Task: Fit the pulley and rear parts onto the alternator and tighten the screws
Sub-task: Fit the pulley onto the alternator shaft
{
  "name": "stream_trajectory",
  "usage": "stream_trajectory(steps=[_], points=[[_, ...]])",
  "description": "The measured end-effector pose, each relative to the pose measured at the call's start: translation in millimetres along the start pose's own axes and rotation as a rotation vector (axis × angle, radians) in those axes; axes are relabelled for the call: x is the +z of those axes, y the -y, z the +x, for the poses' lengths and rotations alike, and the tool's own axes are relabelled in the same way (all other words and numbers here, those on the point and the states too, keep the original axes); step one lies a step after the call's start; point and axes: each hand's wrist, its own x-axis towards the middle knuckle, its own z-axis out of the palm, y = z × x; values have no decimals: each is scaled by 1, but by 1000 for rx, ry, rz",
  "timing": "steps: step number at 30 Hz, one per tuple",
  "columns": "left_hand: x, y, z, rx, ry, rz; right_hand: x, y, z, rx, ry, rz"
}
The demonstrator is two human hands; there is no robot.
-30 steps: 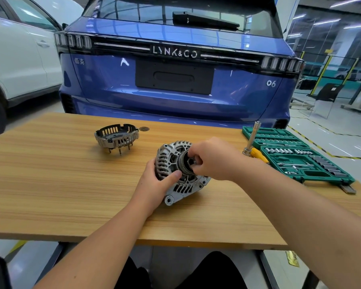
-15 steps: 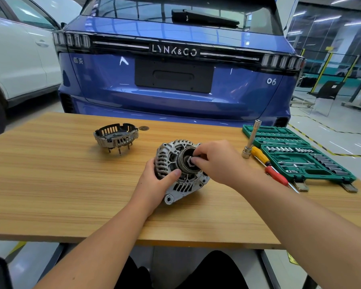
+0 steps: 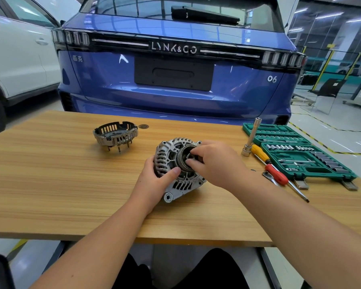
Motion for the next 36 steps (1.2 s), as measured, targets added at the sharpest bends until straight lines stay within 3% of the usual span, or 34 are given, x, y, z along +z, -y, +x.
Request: stream_trajectory(steps=[5, 13, 19, 22, 29, 36], points=[[0, -1, -1, 4, 0, 15, 7, 8, -4, 35, -44, -101], [1, 0, 1, -1, -11, 31, -3, 3, -1, -70, 34, 65], [0, 2, 2, -5, 2, 12, 8, 5, -6, 108, -96, 69], [0, 3, 2, -1, 4, 24, 10, 8, -4, 203, -79, 72], [0, 4, 2, -1, 7, 19, 2, 5, 6, 174, -7, 230], [0, 4, 2, -5, 4, 22, 6, 4, 0, 140, -14, 79]])
